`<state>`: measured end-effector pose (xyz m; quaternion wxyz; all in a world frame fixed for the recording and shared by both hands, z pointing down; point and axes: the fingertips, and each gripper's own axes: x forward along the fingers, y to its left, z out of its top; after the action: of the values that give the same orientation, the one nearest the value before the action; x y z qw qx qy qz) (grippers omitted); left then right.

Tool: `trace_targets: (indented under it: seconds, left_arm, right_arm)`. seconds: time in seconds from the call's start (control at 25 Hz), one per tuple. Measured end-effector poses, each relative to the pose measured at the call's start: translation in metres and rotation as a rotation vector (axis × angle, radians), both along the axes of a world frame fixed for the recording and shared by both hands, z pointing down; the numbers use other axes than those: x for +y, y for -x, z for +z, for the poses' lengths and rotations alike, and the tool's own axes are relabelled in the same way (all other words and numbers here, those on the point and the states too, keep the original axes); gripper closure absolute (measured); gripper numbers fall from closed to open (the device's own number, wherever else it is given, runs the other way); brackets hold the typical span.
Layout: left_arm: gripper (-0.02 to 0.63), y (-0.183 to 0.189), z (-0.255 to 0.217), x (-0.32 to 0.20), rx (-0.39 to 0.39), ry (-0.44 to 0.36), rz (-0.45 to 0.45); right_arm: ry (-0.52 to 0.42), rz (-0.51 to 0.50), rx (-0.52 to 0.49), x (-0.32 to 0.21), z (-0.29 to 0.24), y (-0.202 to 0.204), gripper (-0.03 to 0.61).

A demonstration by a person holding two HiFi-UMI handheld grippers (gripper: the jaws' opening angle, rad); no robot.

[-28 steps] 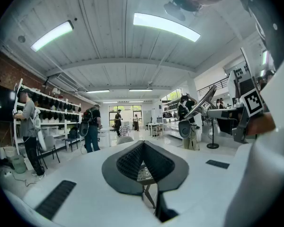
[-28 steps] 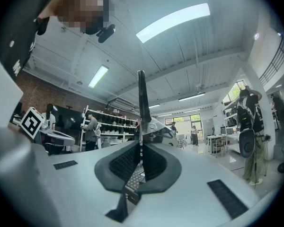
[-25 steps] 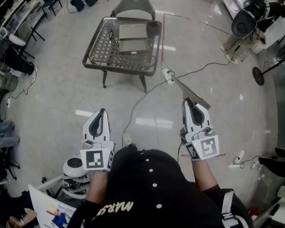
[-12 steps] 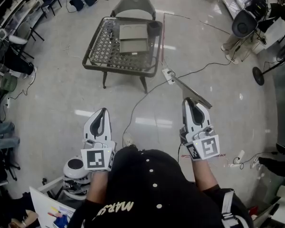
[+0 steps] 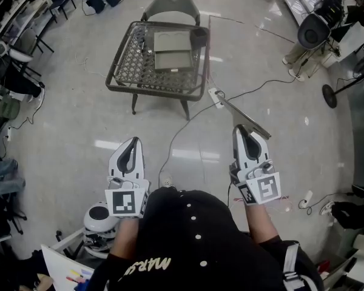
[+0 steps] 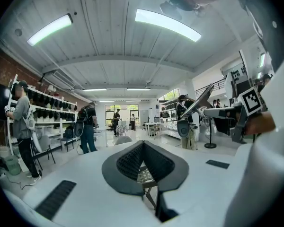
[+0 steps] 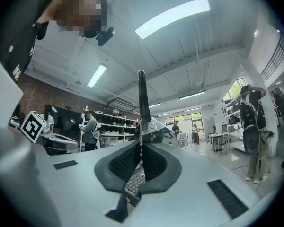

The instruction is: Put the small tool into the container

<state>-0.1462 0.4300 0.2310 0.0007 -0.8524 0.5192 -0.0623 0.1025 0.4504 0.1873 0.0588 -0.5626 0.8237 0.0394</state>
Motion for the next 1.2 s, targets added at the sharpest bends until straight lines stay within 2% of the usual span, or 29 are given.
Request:
trace_targets:
  seconds: [0.48,0.6,0.72,0.88,1.2]
  left_arm:
    - [0.588,0.037,-0.002,-0.043,0.010,-0.004,0.025]
    - [0.588,0.043,-0.001,-0.049,-0.008,-0.005,0.043]
    - [0.588,0.046,0.005,-0.053,-0.008,0.002,0.056]
    - [0.588,0.046,0.006,-0.060,0.042,0.020,0.044]
    - [0.588,0.040,0.012,-0.080,0.030,0.017,0.038]
  right_arm:
    - [0.004,0.029,-0.014,-0.042,0.003,0.037,0.563]
    - [0.004,0.037,-0.012,-0.048,0.003,0.044,0.563]
    - [0.007,0.045,-0.016,-0.053,0.004,0.049,0.563]
    - [0.013,0.050,-0.020,-0.059,0.006,0.049,0.563]
    - [0.002,0.048,-0.024,-0.083,0.009,0.041,0.563]
